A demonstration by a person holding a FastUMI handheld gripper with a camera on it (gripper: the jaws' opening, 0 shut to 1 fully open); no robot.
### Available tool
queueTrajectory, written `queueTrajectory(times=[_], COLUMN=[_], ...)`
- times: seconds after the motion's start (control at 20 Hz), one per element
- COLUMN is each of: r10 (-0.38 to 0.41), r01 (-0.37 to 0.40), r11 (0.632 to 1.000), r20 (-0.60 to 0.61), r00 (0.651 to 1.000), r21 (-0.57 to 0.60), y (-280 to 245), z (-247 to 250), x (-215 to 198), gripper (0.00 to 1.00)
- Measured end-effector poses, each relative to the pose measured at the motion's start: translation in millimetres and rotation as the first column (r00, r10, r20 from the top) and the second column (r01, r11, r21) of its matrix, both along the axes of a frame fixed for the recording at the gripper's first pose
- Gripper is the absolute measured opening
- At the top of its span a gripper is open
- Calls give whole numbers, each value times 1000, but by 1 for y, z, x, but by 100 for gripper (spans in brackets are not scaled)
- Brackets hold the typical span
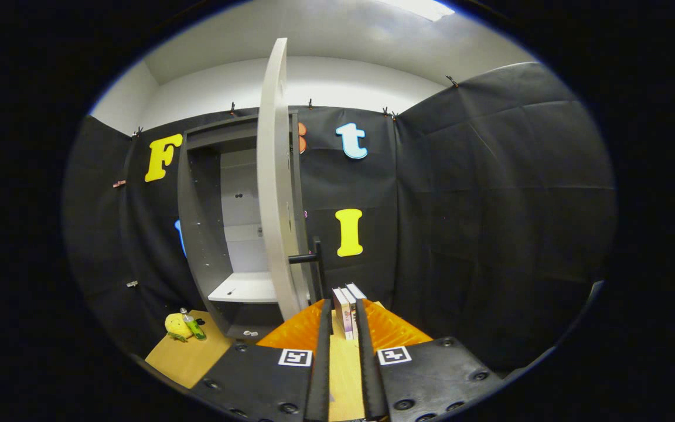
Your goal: Open the shoe cabinet door, grab the shoes and put them into the shoe cabinet, then close the shoe cabinet door.
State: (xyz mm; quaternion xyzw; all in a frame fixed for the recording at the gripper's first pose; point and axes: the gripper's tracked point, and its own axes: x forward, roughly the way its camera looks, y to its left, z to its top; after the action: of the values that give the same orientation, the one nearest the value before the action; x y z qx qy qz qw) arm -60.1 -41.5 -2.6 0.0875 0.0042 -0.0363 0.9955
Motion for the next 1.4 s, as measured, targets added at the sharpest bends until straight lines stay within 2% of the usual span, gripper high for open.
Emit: queueTrajectory(times=[0.15,0.4,0.5,0.75,0.9,1.1,1.2,1.4], r10=[62,243,281,348,347,334,317,318], r01=[-62,-242,-281,-356,-370,-366,-350,-293], r11=[998,969,958,934,928,931,936,944], r20=[35,28,-7,-172,-283,-429,-507,-663], r00=[997,970,960,922,894,839,802,677], r21=[-1,-50,-57,-21,-30,9,32,154], y=[29,106,131,188,214,236,240,254], z=[13,8,-3,-67,-124,-199,-243,-328], x=[-14,-25,-21,-9,3,7,3,-11], gripper=[40,82,99,99,100,100,100,99])
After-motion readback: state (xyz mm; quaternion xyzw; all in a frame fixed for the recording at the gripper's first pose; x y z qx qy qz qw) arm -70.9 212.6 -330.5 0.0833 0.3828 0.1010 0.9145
